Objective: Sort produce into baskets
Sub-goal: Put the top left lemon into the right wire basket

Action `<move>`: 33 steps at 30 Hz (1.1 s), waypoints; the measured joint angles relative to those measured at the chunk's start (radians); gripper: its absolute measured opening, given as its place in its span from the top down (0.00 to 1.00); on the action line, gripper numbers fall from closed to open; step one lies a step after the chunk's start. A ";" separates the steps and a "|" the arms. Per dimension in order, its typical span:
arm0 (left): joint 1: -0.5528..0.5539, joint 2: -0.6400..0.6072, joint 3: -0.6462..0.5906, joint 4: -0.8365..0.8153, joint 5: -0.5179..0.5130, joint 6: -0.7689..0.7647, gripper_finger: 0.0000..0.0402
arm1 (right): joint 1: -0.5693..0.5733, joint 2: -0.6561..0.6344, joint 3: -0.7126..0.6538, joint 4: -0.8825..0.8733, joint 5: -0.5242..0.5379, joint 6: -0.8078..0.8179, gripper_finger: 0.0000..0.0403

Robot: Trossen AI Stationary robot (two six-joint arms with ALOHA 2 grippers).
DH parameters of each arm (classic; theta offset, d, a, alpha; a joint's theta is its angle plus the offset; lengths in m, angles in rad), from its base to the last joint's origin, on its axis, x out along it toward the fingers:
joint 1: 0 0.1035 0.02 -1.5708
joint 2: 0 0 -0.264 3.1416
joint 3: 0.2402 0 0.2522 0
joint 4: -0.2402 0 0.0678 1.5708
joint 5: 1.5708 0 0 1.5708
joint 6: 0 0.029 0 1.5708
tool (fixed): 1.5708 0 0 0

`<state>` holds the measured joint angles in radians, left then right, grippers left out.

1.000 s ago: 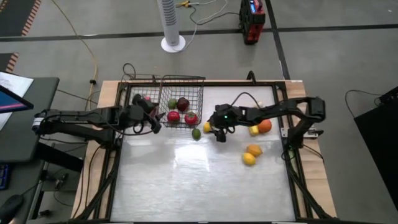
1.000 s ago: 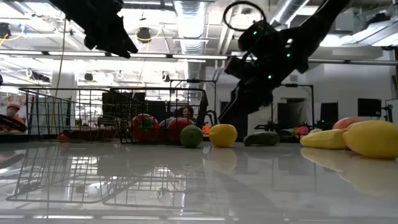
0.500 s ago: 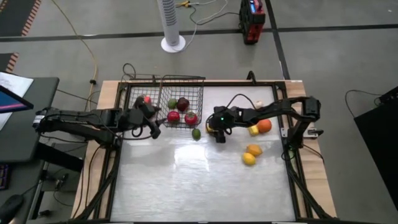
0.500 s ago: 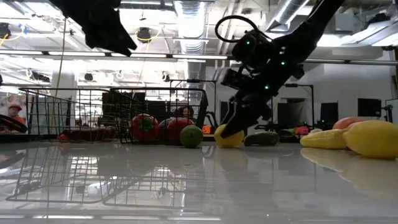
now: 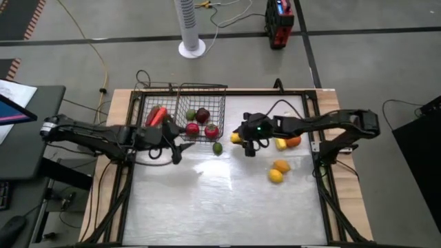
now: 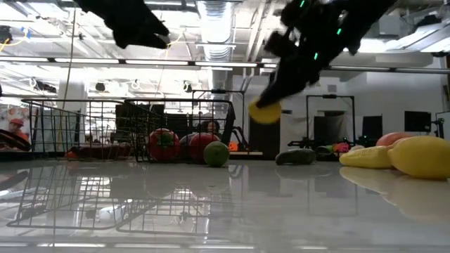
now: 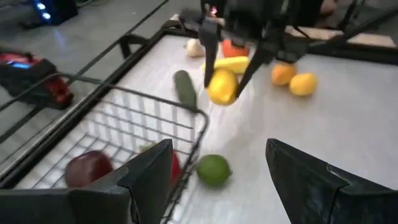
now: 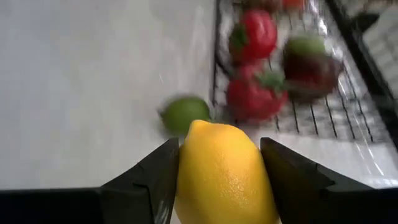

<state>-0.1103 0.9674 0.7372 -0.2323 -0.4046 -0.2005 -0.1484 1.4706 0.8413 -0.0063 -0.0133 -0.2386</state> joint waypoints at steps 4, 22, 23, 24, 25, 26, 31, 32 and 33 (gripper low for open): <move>-0.026 0.118 0.000 0.149 0.012 -0.030 0.38 | 0.062 -0.074 0.000 0.007 -0.007 0.027 0.42; 0.032 0.497 0.000 0.864 0.209 -0.343 0.34 | 0.451 -0.143 0.001 0.190 0.631 -0.333 0.42; 0.037 0.506 0.000 0.897 0.223 -0.347 0.32 | 0.465 -0.144 0.001 0.199 0.657 -0.353 0.42; 0.042 0.510 0.001 0.923 0.229 -0.355 0.31 | 0.477 -0.145 0.001 0.211 0.674 -0.372 0.42; 0.045 0.510 0.002 0.938 0.233 -0.360 0.29 | 0.485 -0.145 0.001 0.223 0.682 -0.389 0.42; 0.047 0.510 0.002 0.950 0.234 -0.366 0.27 | 0.491 -0.145 0.001 0.237 0.689 -0.402 0.42; 0.048 0.510 0.002 0.984 0.236 -0.379 0.20 | 0.495 -0.142 0.001 0.270 0.693 -0.417 0.42; 0.048 0.510 0.002 0.984 0.235 -0.386 0.20 | 0.495 -0.142 0.001 0.282 0.693 -0.418 0.42; 0.048 0.510 0.002 0.983 0.233 -0.392 0.19 | 0.494 -0.142 0.001 0.299 0.693 -0.422 0.42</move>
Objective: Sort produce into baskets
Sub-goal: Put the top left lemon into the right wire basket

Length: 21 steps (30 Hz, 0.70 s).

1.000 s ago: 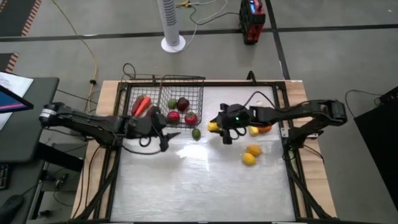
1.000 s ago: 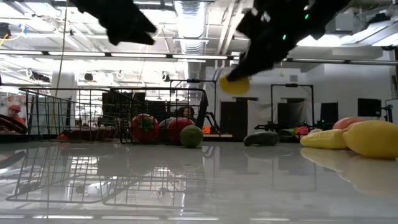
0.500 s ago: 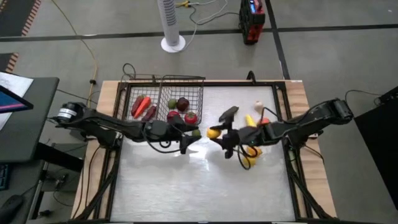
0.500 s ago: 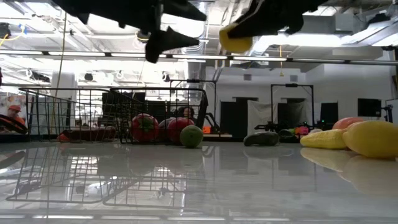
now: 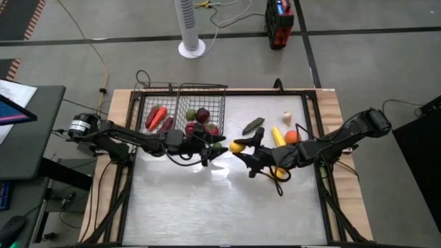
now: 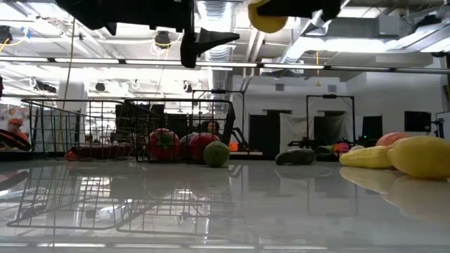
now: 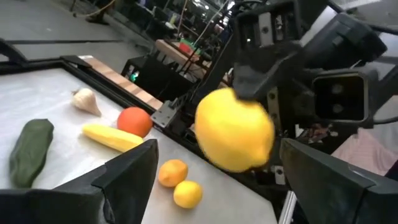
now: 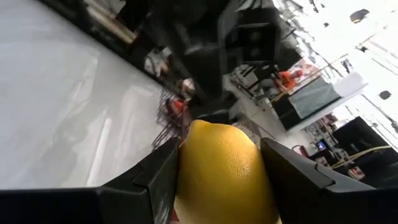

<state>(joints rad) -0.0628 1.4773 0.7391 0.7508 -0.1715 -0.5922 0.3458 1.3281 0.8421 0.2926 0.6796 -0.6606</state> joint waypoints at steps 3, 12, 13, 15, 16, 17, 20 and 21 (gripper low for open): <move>0.000 0.000 0.000 0.002 -0.026 -0.017 0.19 | -0.007 0.000 0.000 0.041 -0.011 -0.008 0.42; -0.031 0.016 0.095 -0.054 -0.070 0.038 0.19 | -0.044 0.001 0.000 0.048 -0.067 0.013 0.42; -0.036 0.016 0.114 -0.084 -0.072 0.054 0.19 | -0.046 0.001 0.000 0.049 -0.069 0.016 0.42; -0.039 0.015 0.145 -0.140 -0.098 0.082 0.19 | -0.047 0.001 0.000 0.050 -0.071 0.021 0.42; -0.039 0.014 0.155 -0.169 -0.115 0.089 0.19 | -0.047 0.001 0.000 0.051 -0.071 0.019 0.42; -0.039 0.015 0.162 -0.193 -0.128 0.092 0.19 | -0.045 0.001 0.000 0.054 -0.071 0.013 0.42; -0.038 0.016 0.171 -0.217 -0.132 0.079 0.19 | -0.039 0.001 0.000 0.063 -0.070 0.000 0.42; -0.038 0.020 0.172 -0.218 -0.133 0.074 0.19 | -0.038 0.001 0.000 0.064 -0.071 -0.002 0.42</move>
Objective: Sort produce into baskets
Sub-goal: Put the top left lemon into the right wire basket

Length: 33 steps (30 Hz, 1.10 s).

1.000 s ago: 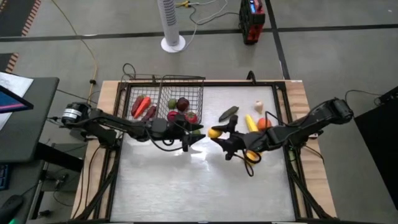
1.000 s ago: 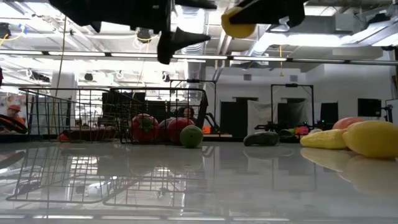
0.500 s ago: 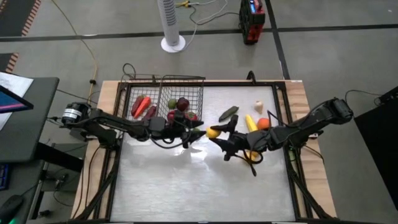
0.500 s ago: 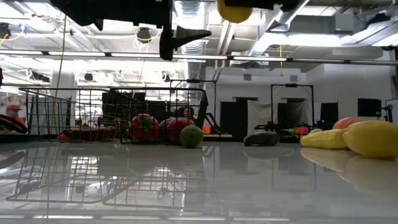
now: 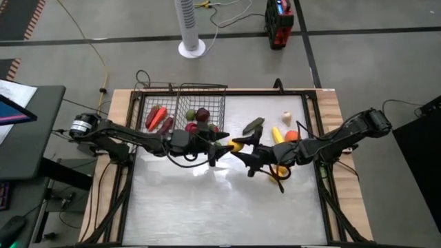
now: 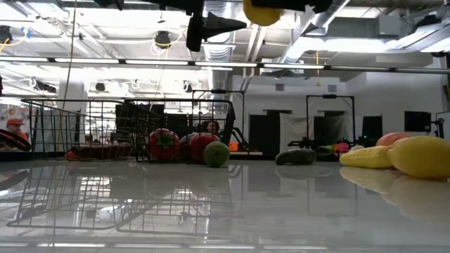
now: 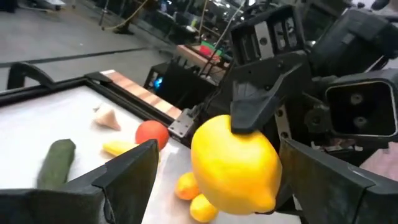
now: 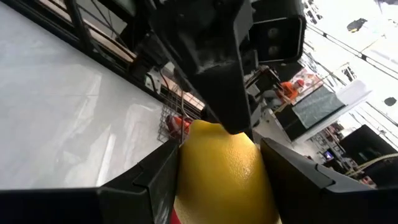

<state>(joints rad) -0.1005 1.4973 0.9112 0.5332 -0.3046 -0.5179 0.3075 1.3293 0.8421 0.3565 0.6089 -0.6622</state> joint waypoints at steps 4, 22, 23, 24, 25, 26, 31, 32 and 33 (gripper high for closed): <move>0.002 0.016 0.000 0.005 -0.004 -0.011 0.19 | 0.000 0.002 -0.002 0.007 0.000 -0.023 0.42; 0.016 0.093 0.025 0.089 -0.008 0.025 0.20 | -0.021 0.000 0.001 0.000 -0.039 -0.043 0.42; 0.015 0.093 0.025 0.088 -0.009 0.025 0.20 | -0.021 0.000 0.001 -0.001 -0.039 -0.043 0.42; 0.015 0.093 0.025 0.085 -0.009 0.025 0.21 | -0.021 0.000 0.001 0.000 -0.039 -0.043 0.42; 0.015 0.093 0.025 0.085 -0.009 0.025 0.23 | -0.021 0.000 0.001 0.000 -0.039 -0.043 0.42; 0.016 0.093 0.025 0.084 -0.009 0.026 0.25 | -0.021 0.000 0.001 -0.002 -0.039 -0.043 0.42; 0.015 0.093 0.025 0.083 -0.002 0.035 0.39 | -0.022 0.001 0.001 -0.005 -0.054 -0.054 0.40; 0.015 0.092 0.025 0.083 0.002 0.038 0.42 | -0.024 0.001 0.001 -0.005 -0.054 -0.057 0.39; 0.015 0.092 0.025 0.083 0.005 0.038 0.45 | -0.028 0.001 0.001 -0.006 -0.056 -0.057 0.38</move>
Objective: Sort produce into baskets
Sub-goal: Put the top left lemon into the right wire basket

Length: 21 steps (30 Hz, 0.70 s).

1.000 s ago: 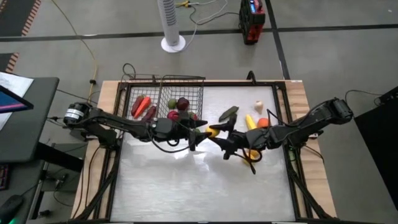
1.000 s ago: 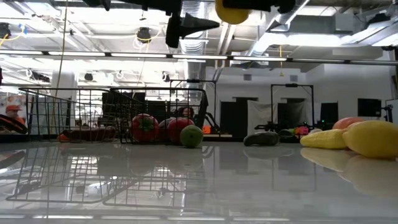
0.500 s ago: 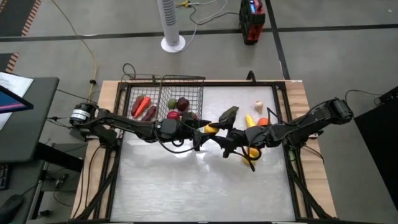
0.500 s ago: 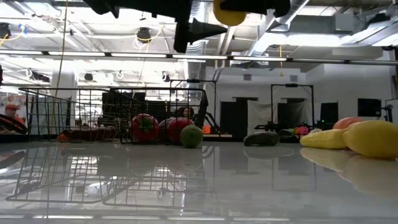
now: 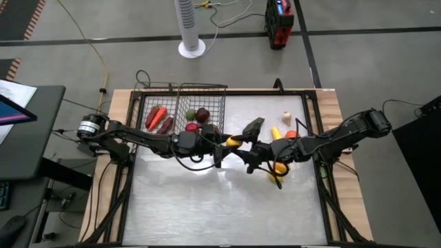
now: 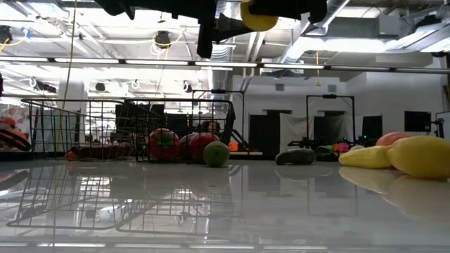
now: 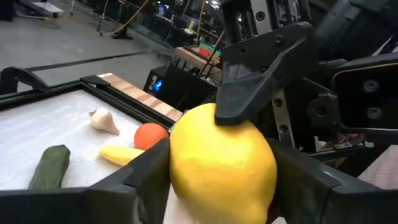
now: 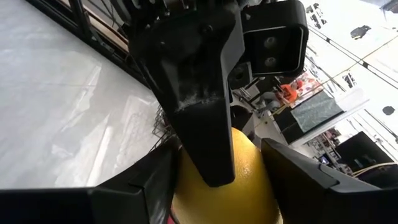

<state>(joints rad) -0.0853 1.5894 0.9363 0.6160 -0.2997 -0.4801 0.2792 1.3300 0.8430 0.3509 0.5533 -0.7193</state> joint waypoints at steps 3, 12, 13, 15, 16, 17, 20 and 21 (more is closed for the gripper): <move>0.002 0.000 -0.001 -0.011 -0.005 0.000 0.51 | -0.014 0.000 0.000 0.002 -0.011 0.001 0.33; 0.001 0.000 -0.002 -0.045 -0.027 0.004 0.48 | -0.010 0.000 0.000 -0.006 -0.009 0.001 0.12; 0.002 0.000 -0.002 -0.045 -0.027 0.011 0.48 | -0.007 -0.001 0.000 -0.006 -0.009 0.001 0.10; 0.002 -0.009 -0.002 -0.065 -0.028 0.030 0.48 | -0.001 -0.001 0.000 -0.008 0.005 0.001 0.06; 0.003 -0.016 -0.002 -0.079 -0.031 0.041 0.48 | 0.005 -0.001 0.000 -0.010 0.025 0.001 0.05; 0.007 -0.027 -0.002 -0.094 -0.035 0.052 0.48 | 0.011 -0.001 0.000 -0.010 0.050 0.001 0.03; 0.019 -0.070 -0.002 -0.172 -0.066 0.085 0.48 | 0.030 -0.001 0.000 -0.015 0.133 -0.012 0.01; 0.023 -0.083 -0.002 -0.192 -0.080 0.097 0.48 | 0.038 -0.001 0.000 -0.019 0.158 -0.018 0.01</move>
<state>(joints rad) -0.0626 1.5063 0.9343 0.4237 -0.3793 -0.3833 0.3171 1.3289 0.8429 0.3321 0.7109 -0.7378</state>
